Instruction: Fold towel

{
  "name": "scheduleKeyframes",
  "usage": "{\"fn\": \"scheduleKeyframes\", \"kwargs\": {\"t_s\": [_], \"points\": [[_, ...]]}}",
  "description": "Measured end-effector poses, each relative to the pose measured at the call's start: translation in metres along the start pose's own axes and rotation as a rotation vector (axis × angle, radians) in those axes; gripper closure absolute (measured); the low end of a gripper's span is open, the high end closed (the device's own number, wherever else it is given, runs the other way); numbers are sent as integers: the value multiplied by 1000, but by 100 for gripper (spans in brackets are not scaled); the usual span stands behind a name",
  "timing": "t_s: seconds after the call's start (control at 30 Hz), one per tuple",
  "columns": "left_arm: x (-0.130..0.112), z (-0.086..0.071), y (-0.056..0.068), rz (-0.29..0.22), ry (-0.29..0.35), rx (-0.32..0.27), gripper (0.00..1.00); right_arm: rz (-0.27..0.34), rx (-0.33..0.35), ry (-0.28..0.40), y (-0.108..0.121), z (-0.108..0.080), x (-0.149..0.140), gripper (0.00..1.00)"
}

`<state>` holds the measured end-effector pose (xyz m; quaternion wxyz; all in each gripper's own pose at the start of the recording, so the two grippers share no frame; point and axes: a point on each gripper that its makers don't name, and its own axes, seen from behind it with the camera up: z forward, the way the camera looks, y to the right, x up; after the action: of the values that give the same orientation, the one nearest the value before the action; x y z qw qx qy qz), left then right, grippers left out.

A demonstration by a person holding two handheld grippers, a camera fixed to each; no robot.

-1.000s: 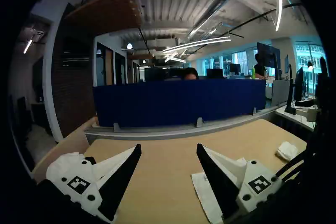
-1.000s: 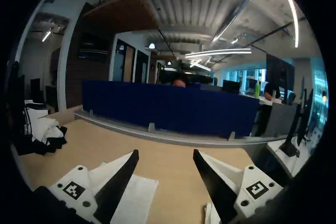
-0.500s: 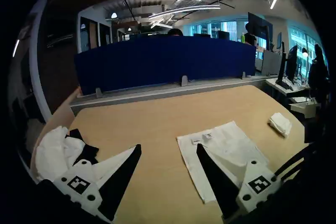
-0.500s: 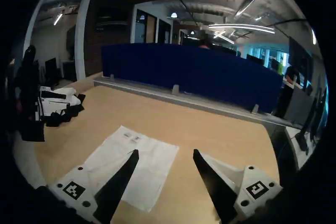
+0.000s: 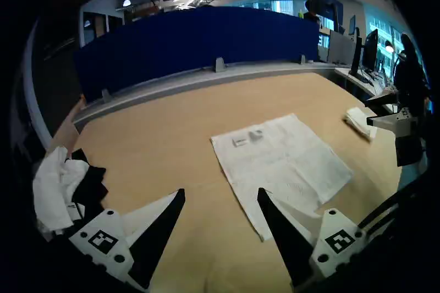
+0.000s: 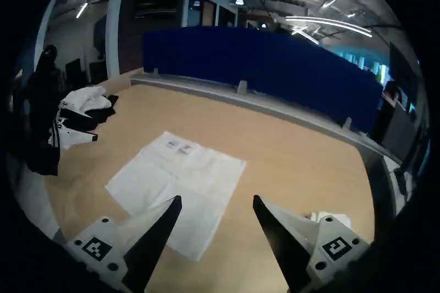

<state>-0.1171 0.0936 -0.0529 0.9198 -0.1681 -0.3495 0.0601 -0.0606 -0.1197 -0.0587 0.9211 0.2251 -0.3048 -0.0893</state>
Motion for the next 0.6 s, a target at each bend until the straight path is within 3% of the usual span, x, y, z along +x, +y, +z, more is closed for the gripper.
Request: {"fn": "scheduleKeyframes", "kwargs": {"t_s": [0.33, 0.6], "points": [[-75, 17, 35, 25, -163, -77, 2, 22, 52, -134, -17, 27, -81, 0], [-101, 23, 50, 18, -223, -96, 2, 35, 76, -182, -27, 33, -114, 5]]}}
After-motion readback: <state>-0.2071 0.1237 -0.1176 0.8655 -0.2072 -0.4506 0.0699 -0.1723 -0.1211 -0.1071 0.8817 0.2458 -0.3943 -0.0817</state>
